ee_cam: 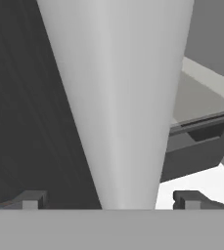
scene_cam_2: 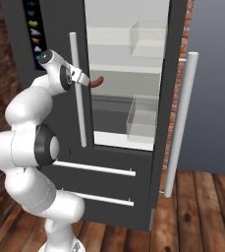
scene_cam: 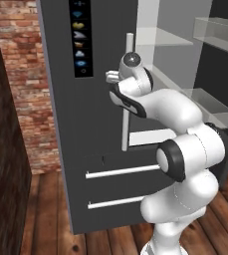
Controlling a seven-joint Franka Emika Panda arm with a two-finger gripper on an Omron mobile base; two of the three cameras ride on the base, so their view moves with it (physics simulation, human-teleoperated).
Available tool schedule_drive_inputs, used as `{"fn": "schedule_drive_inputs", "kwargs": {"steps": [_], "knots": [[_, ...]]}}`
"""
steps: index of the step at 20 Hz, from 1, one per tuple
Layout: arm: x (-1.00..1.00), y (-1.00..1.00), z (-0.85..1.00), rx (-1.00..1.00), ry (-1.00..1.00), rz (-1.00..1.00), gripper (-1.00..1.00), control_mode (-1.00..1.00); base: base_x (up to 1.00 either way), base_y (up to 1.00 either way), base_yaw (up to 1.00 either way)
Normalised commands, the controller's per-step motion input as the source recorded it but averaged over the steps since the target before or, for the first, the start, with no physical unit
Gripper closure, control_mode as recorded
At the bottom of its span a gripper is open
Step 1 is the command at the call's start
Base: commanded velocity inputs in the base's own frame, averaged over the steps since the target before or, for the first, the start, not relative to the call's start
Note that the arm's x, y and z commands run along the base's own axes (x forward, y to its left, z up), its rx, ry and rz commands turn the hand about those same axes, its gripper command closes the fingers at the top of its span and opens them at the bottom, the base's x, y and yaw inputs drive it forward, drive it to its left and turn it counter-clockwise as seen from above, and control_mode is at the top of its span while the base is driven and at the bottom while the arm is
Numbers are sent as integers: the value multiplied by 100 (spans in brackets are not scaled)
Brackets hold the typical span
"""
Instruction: Move the hot dog bun to the plate on the dining table and place the condiment next to that plate. Then navigate to the fridge and take the sausage and place it on the plate as well.
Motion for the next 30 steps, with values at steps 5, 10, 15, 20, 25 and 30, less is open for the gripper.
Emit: {"fn": "schedule_drive_inputs", "kwargs": {"steps": [5,10,15,20,25,30], "knots": [[30,-18,0,0,-13,3,100,-100,0,0,0],[37,-12,0,0,-10,3,100,-100,0,0,0],[14,2,0,0,-2,3,100,-100,0,0,0],[-54,33,0,0,0,0,100,-100,0,0,0],[-99,39,-2,0,-2,0,100,-100,0,0,0],[-100,52,-4,0,-3,0,100,-100,0,0,0]]}}
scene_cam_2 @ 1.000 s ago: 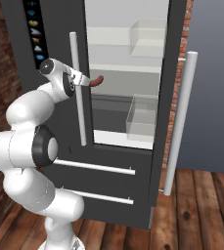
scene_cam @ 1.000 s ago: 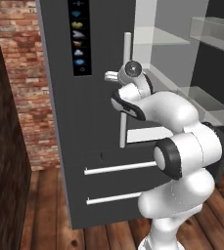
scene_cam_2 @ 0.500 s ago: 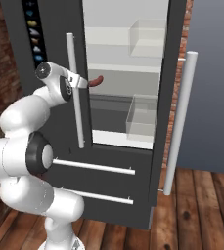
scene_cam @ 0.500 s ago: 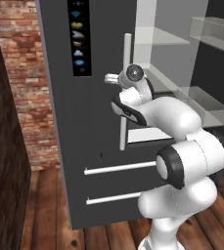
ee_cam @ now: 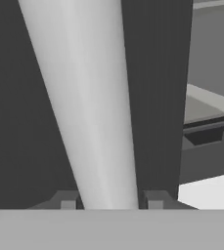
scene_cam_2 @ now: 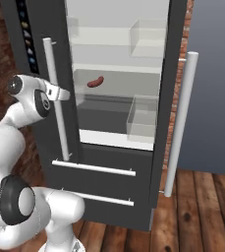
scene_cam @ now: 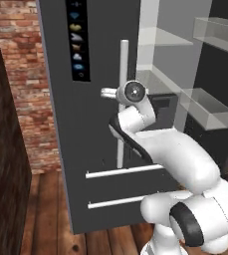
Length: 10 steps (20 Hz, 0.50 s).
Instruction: Move the hot dog bun to the plate on the dining table and place the condiment next to that plate. Then navigate to the fridge and take the sausage and place it on the plate as well.
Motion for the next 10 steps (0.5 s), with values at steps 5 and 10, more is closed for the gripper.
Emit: {"fn": "schedule_drive_inputs", "kwargs": {"steps": [5,10], "knots": [[-99,74,0,0,0,0,100,-100,0,0,0],[-86,98,0,0,1,0,-100,-100,0,0,0]]}}
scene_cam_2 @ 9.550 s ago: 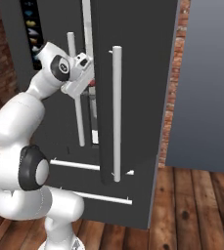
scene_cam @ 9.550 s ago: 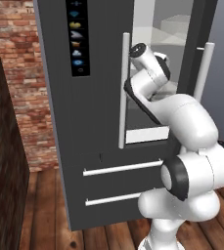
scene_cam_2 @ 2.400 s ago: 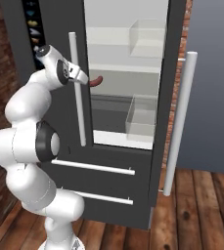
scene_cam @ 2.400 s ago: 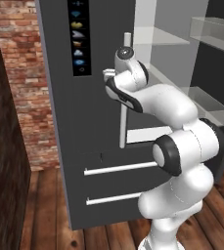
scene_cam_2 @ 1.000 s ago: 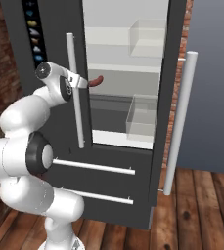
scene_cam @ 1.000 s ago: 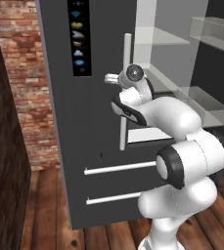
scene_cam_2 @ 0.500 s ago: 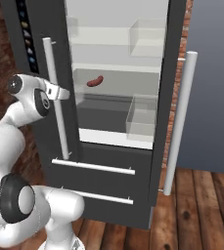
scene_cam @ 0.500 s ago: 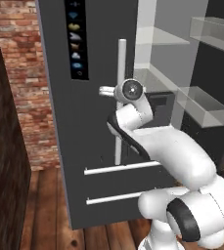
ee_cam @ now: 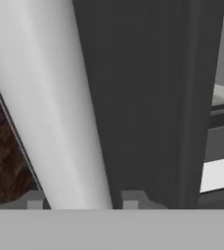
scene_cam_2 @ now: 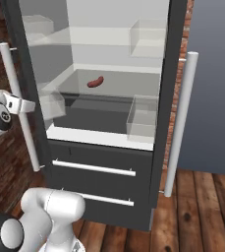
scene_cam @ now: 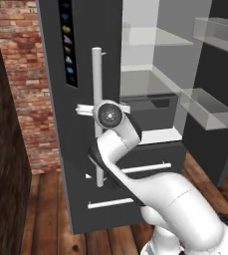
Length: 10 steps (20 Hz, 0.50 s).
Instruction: Move the hot dog bun to the plate on the dining table and place the condiment next to that plate. Then navigate to the fridge and take the sausage and place it on the plate as well.
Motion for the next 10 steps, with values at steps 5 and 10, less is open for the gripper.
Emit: {"fn": "schedule_drive_inputs", "kwargs": {"steps": [5,10], "knots": [[-67,51,2,3,2,0,-100,-100,0,0,0],[-53,-65,33,23,0,-1,-100,-100,0,0,0]]}}
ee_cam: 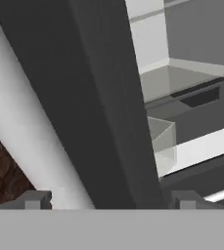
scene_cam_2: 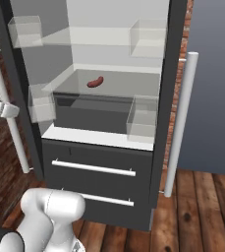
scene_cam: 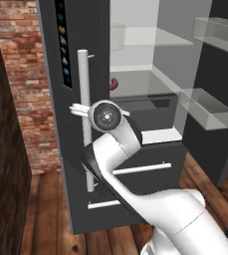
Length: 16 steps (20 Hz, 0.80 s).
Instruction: Move the hot dog bun to the plate on the dining table and place the condiment next to that plate. Then navigate to the fridge and take the sausage and place it on the plate as well.
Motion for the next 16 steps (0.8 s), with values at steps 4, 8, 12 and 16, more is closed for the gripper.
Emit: {"fn": "schedule_drive_inputs", "kwargs": {"steps": [4,8,12,16], "knots": [[-52,-89,49,28,1,-7,-100,-100,0,0,0],[-19,-100,49,26,8,-3,-100,-100,0,0,0],[15,-97,26,26,16,1,-100,-100,0,0,0],[65,-61,1,35,18,15,-100,-100,0,0,0]]}}
